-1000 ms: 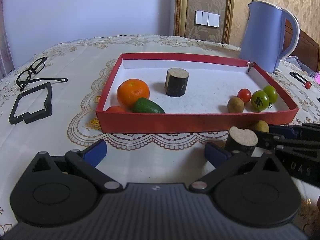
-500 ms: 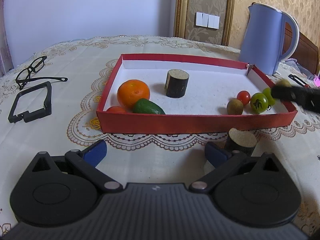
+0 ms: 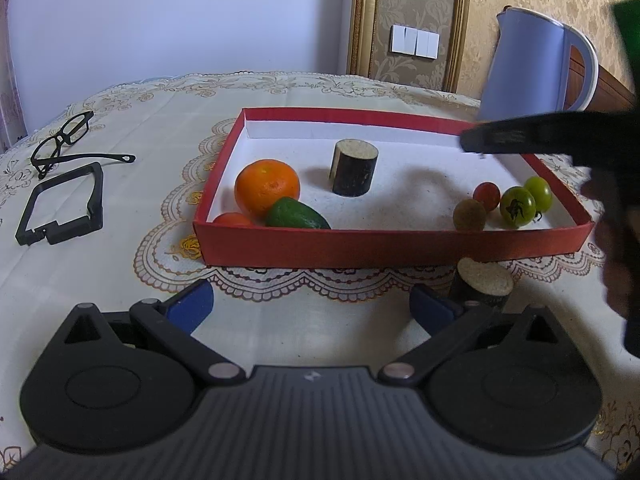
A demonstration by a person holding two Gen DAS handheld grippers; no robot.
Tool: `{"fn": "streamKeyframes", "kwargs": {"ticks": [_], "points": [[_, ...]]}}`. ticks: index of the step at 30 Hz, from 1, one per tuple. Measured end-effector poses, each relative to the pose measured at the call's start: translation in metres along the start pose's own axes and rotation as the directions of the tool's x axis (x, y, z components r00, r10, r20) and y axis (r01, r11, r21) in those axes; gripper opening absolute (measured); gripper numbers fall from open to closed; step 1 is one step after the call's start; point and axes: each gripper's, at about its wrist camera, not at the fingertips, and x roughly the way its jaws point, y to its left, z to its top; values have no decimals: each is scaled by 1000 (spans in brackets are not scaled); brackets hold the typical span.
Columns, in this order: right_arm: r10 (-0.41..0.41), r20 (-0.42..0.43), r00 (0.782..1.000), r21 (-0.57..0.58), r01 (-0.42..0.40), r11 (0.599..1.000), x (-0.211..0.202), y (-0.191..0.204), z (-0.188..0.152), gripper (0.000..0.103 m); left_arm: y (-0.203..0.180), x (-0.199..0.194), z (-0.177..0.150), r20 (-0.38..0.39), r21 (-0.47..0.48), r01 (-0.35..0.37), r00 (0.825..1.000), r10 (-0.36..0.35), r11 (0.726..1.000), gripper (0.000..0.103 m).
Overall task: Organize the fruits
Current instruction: 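Carry the yellow fruit into the tray and open the right gripper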
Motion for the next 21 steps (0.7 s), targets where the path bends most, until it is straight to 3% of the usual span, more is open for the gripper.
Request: {"fn": "streamKeyframes", "kwargs": {"ticks": [8, 14, 15, 16, 18, 21], "points": [[-6, -105, 994, -18, 4, 1000, 49, 14, 2, 28, -1, 0, 0, -2, 4, -3, 1000, 3, 1000, 103], [-10, -125, 992, -41, 5, 999, 49, 19, 0, 33, -2, 1, 0, -4, 9, -8, 1000, 8, 1000, 103], [-8, -119, 993, -37, 4, 999, 45, 17, 0, 46, -2, 1, -1, -4, 10, -9, 1000, 9, 1000, 103], [-16, -108, 994, -28, 13, 1000, 37, 14, -1, 66, -2, 1, 0, -4, 10, -9, 1000, 9, 1000, 103], [-22, -66, 998, -6, 22, 1000, 18, 8, -5, 83, -2, 1, 0, -6, 15, -13, 1000, 13, 1000, 103], [-22, 13, 1000, 8, 22, 1000, -23, -5, -19, 83, -4, 2, 0, -11, 26, -21, 1000, 21, 999, 103]]}}
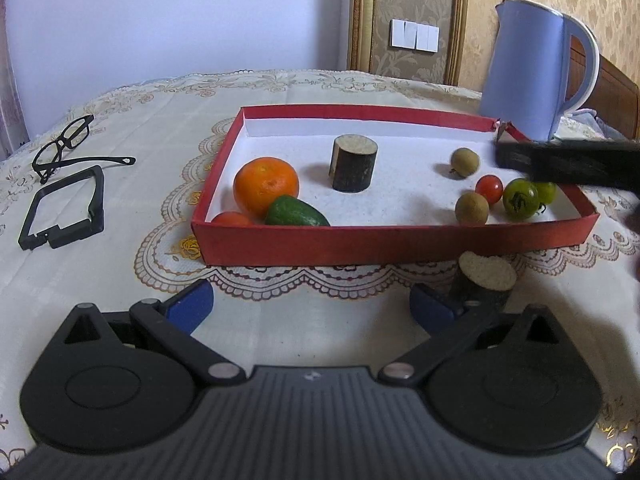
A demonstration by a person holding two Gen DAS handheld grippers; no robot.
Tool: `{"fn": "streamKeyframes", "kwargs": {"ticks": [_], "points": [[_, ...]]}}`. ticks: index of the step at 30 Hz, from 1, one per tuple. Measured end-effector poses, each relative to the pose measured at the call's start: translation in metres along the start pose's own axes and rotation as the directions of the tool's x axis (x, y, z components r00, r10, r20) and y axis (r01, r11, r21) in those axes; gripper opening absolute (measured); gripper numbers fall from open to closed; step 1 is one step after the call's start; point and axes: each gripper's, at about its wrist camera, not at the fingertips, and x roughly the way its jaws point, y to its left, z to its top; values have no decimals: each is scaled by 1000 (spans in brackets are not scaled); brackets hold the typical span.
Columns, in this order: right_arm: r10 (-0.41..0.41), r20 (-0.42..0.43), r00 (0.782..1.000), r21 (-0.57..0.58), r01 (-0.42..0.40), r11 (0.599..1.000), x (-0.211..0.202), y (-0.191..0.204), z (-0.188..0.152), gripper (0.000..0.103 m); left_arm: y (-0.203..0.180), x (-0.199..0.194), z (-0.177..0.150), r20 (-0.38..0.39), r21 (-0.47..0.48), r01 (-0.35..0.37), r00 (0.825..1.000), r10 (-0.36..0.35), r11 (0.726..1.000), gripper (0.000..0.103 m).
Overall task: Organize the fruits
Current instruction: 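Carry the yellow fruit into the tray and open the right gripper, then grasp the second wooden log slice with the left gripper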
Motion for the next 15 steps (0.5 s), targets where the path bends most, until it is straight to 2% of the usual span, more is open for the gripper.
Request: {"fn": "streamKeyframes", "kwargs": {"ticks": [4, 7, 10, 13, 15], "points": [[-32, 8, 999, 28, 31, 999, -45, -28, -30, 83, 0, 0, 0, -1, 2, -1, 1000, 1, 1000, 103], [-87, 7, 996, 71, 87, 994, -60, -48, -50, 83, 4, -4, -1, 18, -22, 3, 1000, -2, 1000, 103], [-117, -30, 993, 155, 120, 981, -61, -72, -62, 83, 9, -15, -5, 37, -61, 14, 999, -12, 998, 103], [-81, -70, 994, 272, 97, 957, -56, -94, -67, 84, 4, -33, -10, 73, -52, 64, 996, -60, 997, 103], [-74, -118, 990, 306, 107, 946, -48, -101, -68, 85, -8, -42, -11, 93, -27, 85, 992, -82, 996, 103]]}}
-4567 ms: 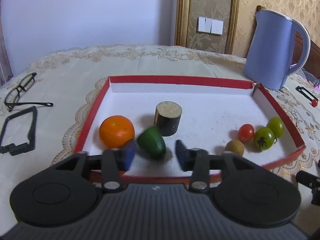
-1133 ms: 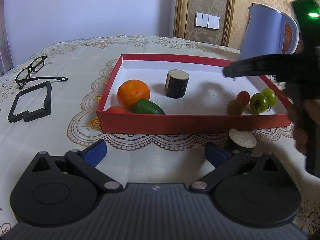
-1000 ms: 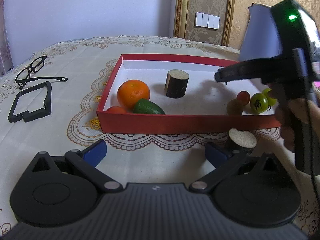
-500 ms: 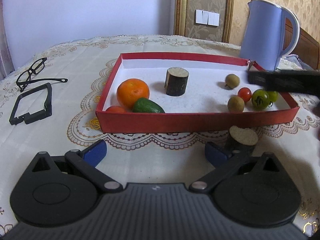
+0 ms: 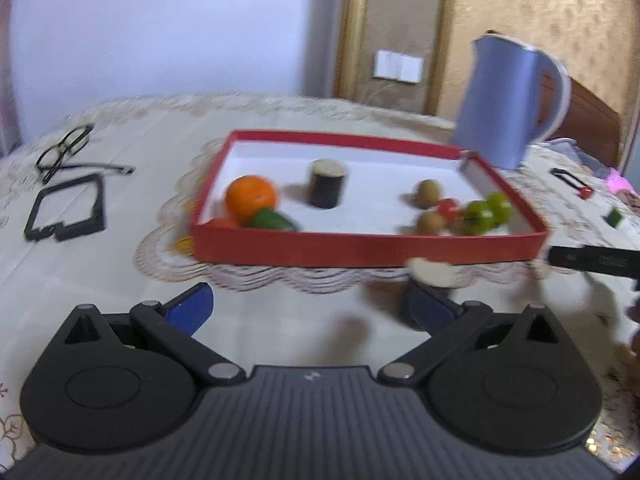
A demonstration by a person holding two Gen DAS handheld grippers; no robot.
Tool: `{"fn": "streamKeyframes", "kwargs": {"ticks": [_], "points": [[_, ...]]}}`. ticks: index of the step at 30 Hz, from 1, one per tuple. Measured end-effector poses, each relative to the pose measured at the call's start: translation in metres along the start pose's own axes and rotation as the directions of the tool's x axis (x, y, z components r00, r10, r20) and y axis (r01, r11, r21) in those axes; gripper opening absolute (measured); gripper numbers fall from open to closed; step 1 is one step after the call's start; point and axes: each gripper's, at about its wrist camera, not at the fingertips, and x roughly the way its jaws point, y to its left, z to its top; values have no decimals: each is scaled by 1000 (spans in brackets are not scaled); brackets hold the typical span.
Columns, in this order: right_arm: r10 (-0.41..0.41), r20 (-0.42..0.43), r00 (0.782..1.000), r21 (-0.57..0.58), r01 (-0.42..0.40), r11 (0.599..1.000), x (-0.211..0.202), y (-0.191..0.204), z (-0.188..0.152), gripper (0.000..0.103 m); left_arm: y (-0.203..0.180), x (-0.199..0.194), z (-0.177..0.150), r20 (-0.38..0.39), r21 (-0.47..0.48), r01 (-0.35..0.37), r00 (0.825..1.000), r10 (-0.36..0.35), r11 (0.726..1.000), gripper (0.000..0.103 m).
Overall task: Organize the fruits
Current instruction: 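Grasp the second wooden log slice with the left gripper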
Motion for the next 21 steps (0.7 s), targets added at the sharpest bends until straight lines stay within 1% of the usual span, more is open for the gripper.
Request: {"fn": "streamKeyframes", "kwargs": {"ticks": [2, 3, 4, 6, 9, 10, 12, 14, 15, 17, 18, 19, 20, 21], "points": [[-4, -1, 1000, -9, 4, 1000, -1, 0, -3, 85, -16, -3, 1, 10, 45, 39, 999, -39, 998, 103], [-9, -4, 1000, -15, 9, 1000, 0, 2, -4, 86, -24, -3, 1, 11, 66, 41, 999, -42, 997, 103], [-11, -8, 1000, -18, 11, 1000, 1, 2, -4, 88, -31, -1, 2, 12, 83, 35, 999, -36, 996, 103], [-8, -13, 1000, -26, 8, 1000, 4, 3, -4, 89, -43, 5, 2, 10, 110, 19, 1000, -20, 994, 103], [-12, -17, 1000, -36, 11, 999, 2, 4, -4, 90, -50, 17, 2, -32, 109, 10, 999, -7, 994, 103], [-13, -19, 1000, -39, 12, 999, 2, 4, -4, 90, -50, 20, 1, -39, 108, 11, 999, -7, 994, 103], [-14, -19, 1000, -41, 14, 999, 2, 5, -4, 90, -51, 26, 0, -40, 110, -15, 999, 19, 994, 101], [-14, -20, 1000, -41, 13, 999, 3, 5, -4, 90, -50, 29, -1, -46, 107, -19, 999, 24, 994, 92], [-13, -20, 1000, -41, 13, 999, 3, 5, -4, 91, -48, 30, -1, -52, 101, -12, 998, 18, 995, 85], [-13, -19, 1000, -40, 12, 999, 3, 5, -4, 91, -46, 31, -2, -58, 93, -9, 998, 15, 996, 84], [-13, -20, 1000, -40, 12, 999, 3, 5, -4, 91, -46, 30, -2, -56, 91, -6, 998, 11, 996, 78], [-13, -19, 1000, -40, 12, 999, 3, 5, -4, 91, -47, 29, -2, -53, 96, -3, 999, 8, 995, 69], [-13, -19, 1000, -40, 12, 999, 3, 5, -4, 91, -48, 27, -2, -48, 103, 6, 999, -1, 995, 63], [-14, -20, 1000, -41, 13, 999, 3, 5, -4, 91, -50, 26, -2, -45, 105, 15, 999, -10, 994, 49]]}}
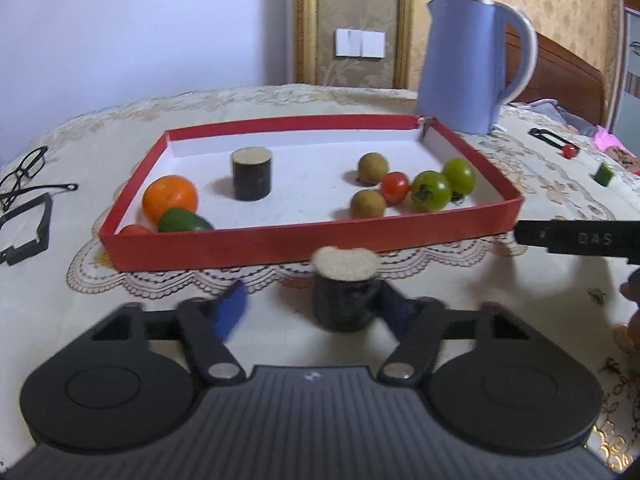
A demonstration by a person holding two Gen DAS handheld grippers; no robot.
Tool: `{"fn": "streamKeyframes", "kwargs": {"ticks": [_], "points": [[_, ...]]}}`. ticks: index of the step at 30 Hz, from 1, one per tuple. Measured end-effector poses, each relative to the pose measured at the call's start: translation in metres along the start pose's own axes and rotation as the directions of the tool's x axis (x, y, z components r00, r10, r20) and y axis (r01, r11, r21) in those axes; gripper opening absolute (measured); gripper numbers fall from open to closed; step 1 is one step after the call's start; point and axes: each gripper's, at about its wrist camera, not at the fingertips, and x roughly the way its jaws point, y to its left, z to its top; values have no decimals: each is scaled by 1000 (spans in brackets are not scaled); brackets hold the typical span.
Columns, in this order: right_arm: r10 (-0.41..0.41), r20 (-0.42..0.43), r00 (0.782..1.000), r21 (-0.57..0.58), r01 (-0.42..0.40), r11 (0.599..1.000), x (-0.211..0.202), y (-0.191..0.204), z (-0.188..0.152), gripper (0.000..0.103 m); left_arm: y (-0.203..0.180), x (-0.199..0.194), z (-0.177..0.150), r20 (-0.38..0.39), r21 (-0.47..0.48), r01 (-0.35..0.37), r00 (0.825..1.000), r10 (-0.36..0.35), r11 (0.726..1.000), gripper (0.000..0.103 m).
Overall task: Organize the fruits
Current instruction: 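Grasp the second wooden log slice with the left gripper, then set the log slice in the tray beside the first one, release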
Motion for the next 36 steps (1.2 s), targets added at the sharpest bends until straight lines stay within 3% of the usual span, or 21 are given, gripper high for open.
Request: {"fn": "streamKeyframes", "kwargs": {"ticks": [1, 3, 9, 17, 23, 29, 36], "points": [[0, 0, 1000, 0, 0, 1000, 0, 0, 0, 91, -2, 0, 0, 3, 4, 3, 1000, -3, 1000, 36], [1, 0, 1000, 0, -1, 1000, 0, 0, 0, 91, -8, -1, 0, 7, 31, 1, 1000, -1, 1000, 30], [2, 0, 1000, 2, -2, 1000, 0, 0, 0, 91, -10, -2, 2, 1, 29, -4, 1000, 4, 1000, 30], [3, 0, 1000, 2, -3, 1000, 0, -1, 0, 91, -7, -18, 39, 91, 25, 8, 996, -11, 1000, 30], [3, 0, 1000, 2, -3, 1000, 0, -1, 0, 91, -3, 14, 67, 77, -7, -37, 996, 38, 999, 30], [5, 1, 1000, 6, -5, 1000, 0, -1, 0, 91, 1, 48, 79, 51, -56, -65, 996, 68, 996, 30], [8, 2, 1000, 8, -8, 1000, 0, -2, 0, 91, 0, 75, 84, 55, -45, -140, 988, 142, 989, 30]]}}
